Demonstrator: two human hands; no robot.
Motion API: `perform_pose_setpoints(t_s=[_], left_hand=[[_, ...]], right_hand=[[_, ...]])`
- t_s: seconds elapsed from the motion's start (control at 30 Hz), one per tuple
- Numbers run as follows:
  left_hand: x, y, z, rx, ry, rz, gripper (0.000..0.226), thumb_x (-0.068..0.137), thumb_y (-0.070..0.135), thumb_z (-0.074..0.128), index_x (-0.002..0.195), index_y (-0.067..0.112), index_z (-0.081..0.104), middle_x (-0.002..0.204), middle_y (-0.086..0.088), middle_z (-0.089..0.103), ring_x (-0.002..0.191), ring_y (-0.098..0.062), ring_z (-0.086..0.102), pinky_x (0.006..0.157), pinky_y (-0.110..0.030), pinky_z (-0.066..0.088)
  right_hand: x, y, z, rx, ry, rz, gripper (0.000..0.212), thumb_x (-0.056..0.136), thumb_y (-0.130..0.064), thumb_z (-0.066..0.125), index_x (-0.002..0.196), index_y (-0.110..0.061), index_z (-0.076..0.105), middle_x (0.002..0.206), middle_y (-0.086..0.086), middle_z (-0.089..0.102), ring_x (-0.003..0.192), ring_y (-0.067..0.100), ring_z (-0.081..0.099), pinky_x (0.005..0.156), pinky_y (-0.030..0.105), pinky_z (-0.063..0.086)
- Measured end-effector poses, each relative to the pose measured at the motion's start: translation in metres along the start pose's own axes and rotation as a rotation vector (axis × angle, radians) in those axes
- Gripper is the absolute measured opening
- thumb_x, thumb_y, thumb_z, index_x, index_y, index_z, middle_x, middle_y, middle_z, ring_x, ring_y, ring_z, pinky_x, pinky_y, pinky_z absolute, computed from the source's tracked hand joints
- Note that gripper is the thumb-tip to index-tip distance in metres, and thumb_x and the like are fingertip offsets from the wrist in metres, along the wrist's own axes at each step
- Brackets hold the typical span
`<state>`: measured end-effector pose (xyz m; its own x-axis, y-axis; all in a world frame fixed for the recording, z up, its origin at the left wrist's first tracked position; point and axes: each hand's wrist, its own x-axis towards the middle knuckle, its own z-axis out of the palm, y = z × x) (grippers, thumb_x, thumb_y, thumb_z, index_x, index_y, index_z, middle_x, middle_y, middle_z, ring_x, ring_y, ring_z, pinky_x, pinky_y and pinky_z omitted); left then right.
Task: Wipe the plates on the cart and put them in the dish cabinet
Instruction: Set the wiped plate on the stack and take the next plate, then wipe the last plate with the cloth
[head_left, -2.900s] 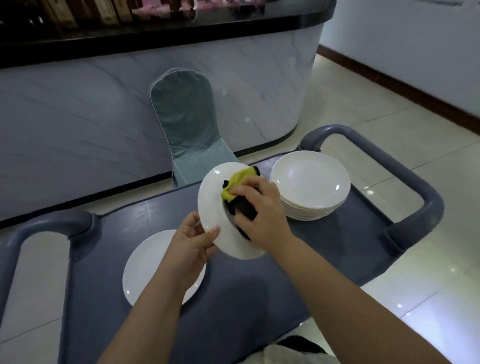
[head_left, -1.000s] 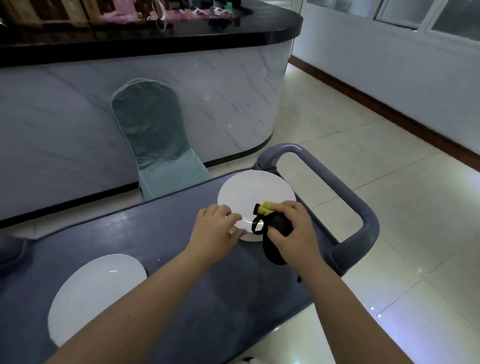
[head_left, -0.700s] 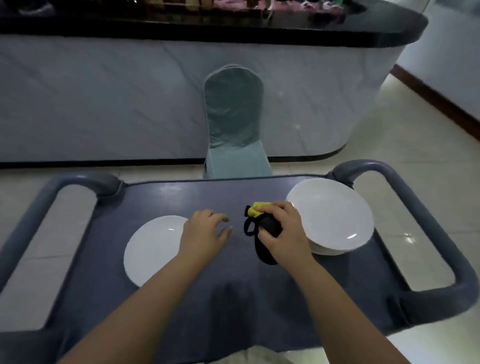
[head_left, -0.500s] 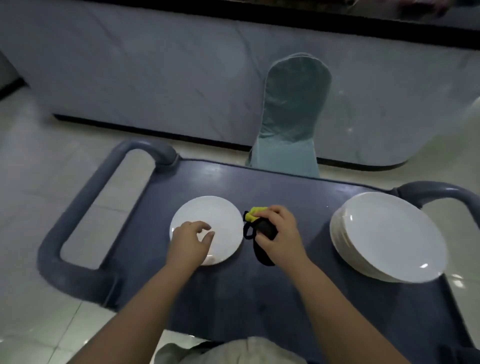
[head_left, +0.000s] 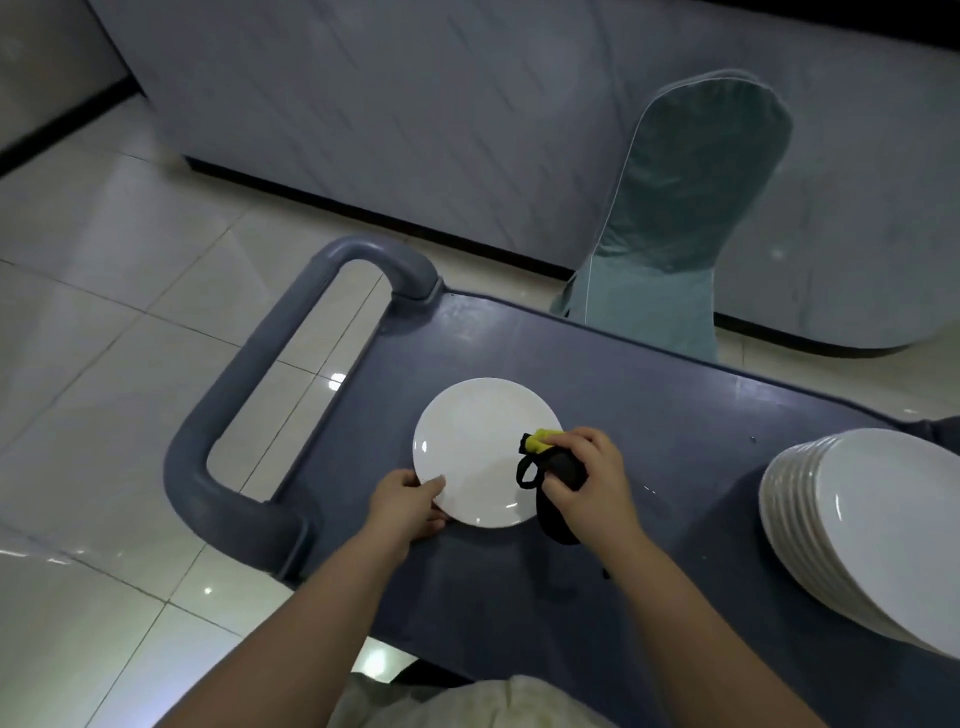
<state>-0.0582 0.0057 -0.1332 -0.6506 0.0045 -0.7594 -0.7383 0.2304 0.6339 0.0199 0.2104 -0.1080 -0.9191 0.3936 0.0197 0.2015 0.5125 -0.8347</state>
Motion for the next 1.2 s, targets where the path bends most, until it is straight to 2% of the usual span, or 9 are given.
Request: perform_pose_setpoints(t_s=[0.1,0.33,0.53,0.63,0.8,0.9,1.0,1.1,1.2], left_hand=[[0.003,0.003,-0.003,-0.010,-0.010,0.030,0.017,0.093,0.014,0.061,0.101,0.000,0.057,0.091,-0.020,0.067,0.067,-0.024,0.067,0.050,-0.026,0.052],[-0.020,0.003,-0.015,-0.344,-0.118,0.050,0.006,0.096,0.003,0.048,0.098,-0.001,0.053,0.110,-0.025,0.061,0.095,-0.033,0.064,0.061,-0.039,0.059],[-0.043,0.004,-0.023,-0.537,-0.211,0.041,0.052,0.091,-0.002,0.048,0.137,0.020,0.043,0.131,-0.012,0.051,0.113,-0.039,0.057,0.068,-0.051,0.058],[-0.060,0.017,-0.026,-0.488,-0.221,0.101,0.055,0.090,-0.003,0.048,0.137,0.026,0.043,0.127,-0.011,0.051,0.111,-0.037,0.055,0.067,-0.052,0.059],[-0.093,0.048,-0.023,-0.249,-0.099,0.220,0.057,0.089,-0.005,0.052,0.135,0.028,0.044,0.119,-0.012,0.055,0.097,-0.033,0.061,0.057,-0.045,0.058],[-0.113,0.063,-0.026,-0.140,-0.028,0.332,0.055,0.089,-0.002,0.054,0.135,0.026,0.048,0.119,-0.009,0.056,0.098,-0.031,0.061,0.058,-0.045,0.059],[-0.132,0.064,-0.035,-0.104,0.012,0.444,0.055,0.091,-0.001,0.055,0.135,0.031,0.049,0.123,-0.004,0.056,0.104,-0.029,0.059,0.062,-0.046,0.060],[-0.145,0.042,-0.042,-0.239,-0.029,0.462,0.059,0.093,-0.004,0.051,0.130,0.041,0.048,0.134,-0.001,0.052,0.114,-0.034,0.056,0.072,-0.057,0.058],[-0.151,0.004,-0.037,-0.509,-0.175,0.331,0.063,0.092,-0.008,0.045,0.138,0.035,0.044,0.136,-0.004,0.050,0.116,-0.039,0.055,0.070,-0.052,0.059]], right_hand=[[0.002,-0.001,0.001,0.011,0.024,0.017,0.058,0.073,0.001,0.065,0.100,-0.050,0.062,0.110,-0.029,0.049,0.115,0.014,0.050,0.098,0.019,0.037],[-0.003,-0.001,-0.015,0.036,0.034,-0.006,0.061,0.073,0.005,0.066,0.097,-0.051,0.061,0.109,-0.030,0.051,0.115,0.012,0.050,0.098,0.014,0.035],[-0.008,-0.002,-0.041,0.054,0.012,-0.026,0.058,0.076,0.006,0.066,0.094,-0.049,0.060,0.107,-0.038,0.047,0.112,0.009,0.049,0.094,0.009,0.031],[-0.012,0.000,-0.048,0.087,-0.001,-0.030,0.055,0.077,0.004,0.066,0.095,-0.048,0.061,0.107,-0.032,0.048,0.114,0.010,0.050,0.098,0.019,0.036],[-0.026,0.001,-0.052,0.112,-0.036,-0.063,0.059,0.076,0.004,0.066,0.094,-0.051,0.058,0.106,-0.037,0.046,0.112,0.008,0.050,0.096,0.017,0.035],[-0.032,0.002,-0.056,0.131,-0.050,-0.054,0.058,0.077,0.004,0.066,0.094,-0.051,0.059,0.106,-0.035,0.046,0.114,0.009,0.049,0.095,0.012,0.032],[-0.036,0.002,-0.060,0.148,-0.051,-0.062,0.056,0.077,0.004,0.066,0.095,-0.049,0.061,0.108,-0.025,0.049,0.114,0.011,0.050,0.099,0.022,0.037],[-0.040,-0.004,-0.066,0.199,-0.022,-0.058,0.052,0.078,0.004,0.066,0.101,-0.042,0.063,0.112,-0.016,0.053,0.109,0.003,0.053,0.097,0.026,0.042],[-0.043,-0.020,-0.070,0.325,0.013,-0.034,0.045,0.082,-0.001,0.069,0.105,-0.039,0.059,0.111,-0.013,0.057,0.099,-0.007,0.055,0.084,0.019,0.046]])
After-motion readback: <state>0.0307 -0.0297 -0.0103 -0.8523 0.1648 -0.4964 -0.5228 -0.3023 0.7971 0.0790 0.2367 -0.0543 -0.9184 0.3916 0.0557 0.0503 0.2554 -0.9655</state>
